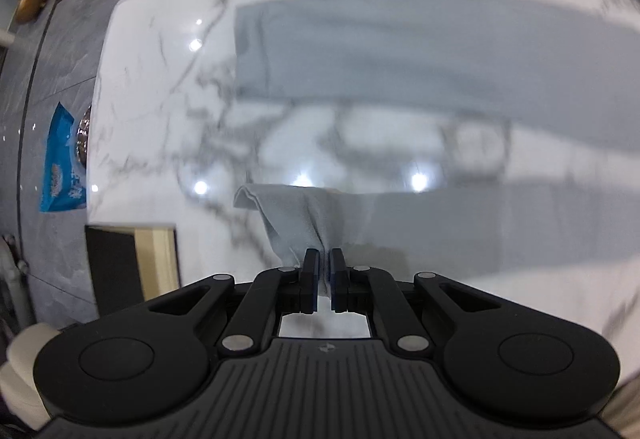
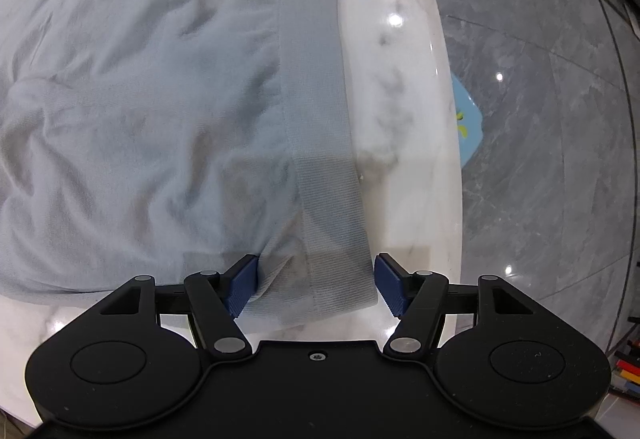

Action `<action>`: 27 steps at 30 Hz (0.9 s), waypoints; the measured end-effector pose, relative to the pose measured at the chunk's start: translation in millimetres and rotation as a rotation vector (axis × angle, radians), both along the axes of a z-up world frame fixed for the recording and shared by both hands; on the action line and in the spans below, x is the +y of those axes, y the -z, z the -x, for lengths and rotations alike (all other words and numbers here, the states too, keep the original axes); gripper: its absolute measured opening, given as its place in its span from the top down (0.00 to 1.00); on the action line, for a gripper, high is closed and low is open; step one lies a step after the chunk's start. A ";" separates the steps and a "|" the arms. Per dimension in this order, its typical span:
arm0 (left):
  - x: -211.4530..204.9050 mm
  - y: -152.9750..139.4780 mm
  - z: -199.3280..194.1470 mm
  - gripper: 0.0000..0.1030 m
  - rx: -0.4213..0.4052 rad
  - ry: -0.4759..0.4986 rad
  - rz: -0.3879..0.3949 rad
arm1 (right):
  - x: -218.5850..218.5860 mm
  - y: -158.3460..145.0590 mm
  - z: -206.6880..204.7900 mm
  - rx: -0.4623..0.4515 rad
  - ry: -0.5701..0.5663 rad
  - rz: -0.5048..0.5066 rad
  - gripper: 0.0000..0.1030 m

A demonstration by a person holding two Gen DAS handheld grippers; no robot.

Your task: Fold clothes

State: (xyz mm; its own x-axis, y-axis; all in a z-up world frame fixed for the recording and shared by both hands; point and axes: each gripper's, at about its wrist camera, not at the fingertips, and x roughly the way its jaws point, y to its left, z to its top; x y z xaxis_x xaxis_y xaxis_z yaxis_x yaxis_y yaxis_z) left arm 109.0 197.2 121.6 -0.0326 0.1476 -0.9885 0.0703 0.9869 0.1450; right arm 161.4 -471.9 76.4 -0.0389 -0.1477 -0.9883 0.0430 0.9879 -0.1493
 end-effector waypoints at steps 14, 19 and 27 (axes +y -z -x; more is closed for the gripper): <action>49.4 31.0 -29.3 0.95 -0.137 -0.464 0.206 | 15.2 -36.4 -17.2 -0.014 -0.018 0.034 0.40; 66.8 55.2 -44.7 0.88 -0.203 -0.569 0.234 | 25.9 -51.7 -30.7 0.005 -0.052 0.060 0.39; 63.6 44.2 -51.7 0.61 -0.313 -0.472 0.196 | 33.0 -72.6 -47.0 0.019 -0.062 0.064 0.38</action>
State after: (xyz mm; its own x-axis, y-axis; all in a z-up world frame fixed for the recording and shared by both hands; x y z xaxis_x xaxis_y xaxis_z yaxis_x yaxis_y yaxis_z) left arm 160.6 260.8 77.4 0.2465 0.0019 -0.9691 -0.3991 0.9115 -0.0998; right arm 208.4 -439.0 149.0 -0.0464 -0.2135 -0.9758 -0.0212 0.9769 -0.2127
